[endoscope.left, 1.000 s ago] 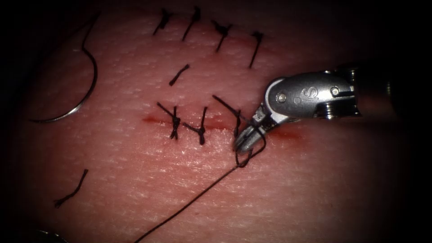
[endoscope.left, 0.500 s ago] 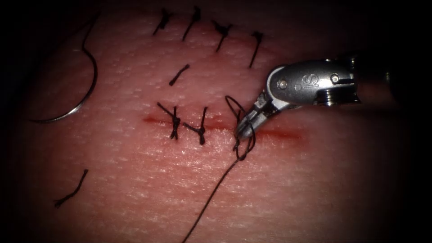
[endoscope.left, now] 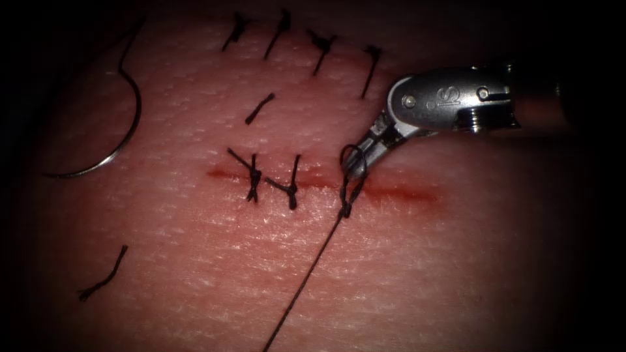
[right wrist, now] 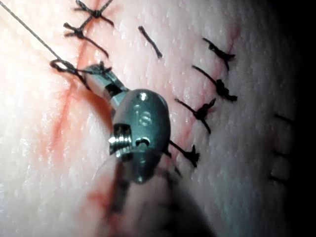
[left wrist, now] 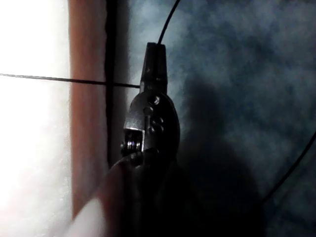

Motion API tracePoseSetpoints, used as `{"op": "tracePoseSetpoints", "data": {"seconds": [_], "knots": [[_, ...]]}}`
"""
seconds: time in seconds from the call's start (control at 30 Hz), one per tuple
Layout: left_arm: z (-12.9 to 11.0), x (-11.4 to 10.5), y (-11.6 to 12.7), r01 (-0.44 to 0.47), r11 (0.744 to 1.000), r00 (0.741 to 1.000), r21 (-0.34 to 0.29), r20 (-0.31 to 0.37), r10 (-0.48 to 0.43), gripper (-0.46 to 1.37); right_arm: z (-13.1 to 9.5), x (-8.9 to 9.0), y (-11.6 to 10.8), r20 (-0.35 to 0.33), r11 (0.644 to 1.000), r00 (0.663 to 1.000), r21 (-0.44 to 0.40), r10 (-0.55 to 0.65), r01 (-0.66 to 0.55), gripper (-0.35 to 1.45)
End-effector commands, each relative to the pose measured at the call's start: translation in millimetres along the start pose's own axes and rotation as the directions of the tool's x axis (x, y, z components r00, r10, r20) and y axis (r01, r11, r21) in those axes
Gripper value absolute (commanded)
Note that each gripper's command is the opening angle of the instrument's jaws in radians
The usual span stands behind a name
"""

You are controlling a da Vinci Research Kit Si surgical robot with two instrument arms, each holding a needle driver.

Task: Wound Closure
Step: To tie the knot, pull the right gripper up and the left down.

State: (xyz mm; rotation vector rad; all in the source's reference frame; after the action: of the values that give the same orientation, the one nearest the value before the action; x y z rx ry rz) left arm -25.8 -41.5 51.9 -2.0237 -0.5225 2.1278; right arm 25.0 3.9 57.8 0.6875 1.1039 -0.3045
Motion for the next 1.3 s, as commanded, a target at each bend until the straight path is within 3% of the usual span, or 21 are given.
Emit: {"op": "tracePoseSetpoints", "data": {"seconds": [0.03,0.1,0.33,0.47,0.57,0.73,0.97,1.13,1.3], "knots": [[0.0,-0.1,0.3,0.013,1.0,1.0,-0.005,-0.01,-0.013,-0.35,0.0,0.0,0.1,0.003,1.0,1.0,-0.014,-0.002,0.002,-0.35],[0.3,-1.2,2.1,0.043,0.999,0.998,-0.005,-0.045,-0.043,-0.35,-0.1,-0.2,0.4,0.001,1.0,1.0,-0.019,0.0,0.0,-0.35],[-0.2,-5.8,8.2,0.117,0.993,0.991,-0.024,-0.06,-0.119,-0.35,-0.4,-0.6,1.5,0.007,1.0,1.0,-0.024,-0.007,0.007,-0.35],[-0.8,-6.8,10.4,0.153,0.988,0.985,-0.027,-0.078,-0.154,-0.35,-0.4,-0.9,2.0,0.011,1.0,1.0,-0.025,-0.004,0.005,-0.35],[-2.6,-6.7,11.0,0.21,0.977,0.963,-0.03,-0.164,-0.212,-0.35,-0.1,-1.2,2.6,0.019,1.0,1.0,-0.028,-0.002,0.003,-0.35],[-4.9,-7.3,11.6,0.214,0.976,0.964,-0.028,-0.154,-0.216,-0.35,1.0,-1.4,3.5,0.031,0.999,0.999,-0.039,-0.005,0.007,-0.35],[-8.4,-8.4,12.6,0.261,0.955,0.949,-0.139,-0.142,-0.28,-0.35,1.9,-3.2,4.6,0.107,0.999,0.994,-0.046,-0.006,0.011,-0.35],[-8.7,-8.7,12.6,0.262,0.94,0.943,-0.217,-0.151,-0.297,-0.35,1.7,-4.7,5.0,0.174,0.999,0.985,-0.047,-0.001,0.009,-0.35],[-8.2,-9.0,12.4,0.263,0.931,0.942,-0.251,-0.139,-0.304,-0.35,1.0,-5.0,4.8,0.194,0.997,0.981,-0.081,0.013,0.003,-0.35]]}}
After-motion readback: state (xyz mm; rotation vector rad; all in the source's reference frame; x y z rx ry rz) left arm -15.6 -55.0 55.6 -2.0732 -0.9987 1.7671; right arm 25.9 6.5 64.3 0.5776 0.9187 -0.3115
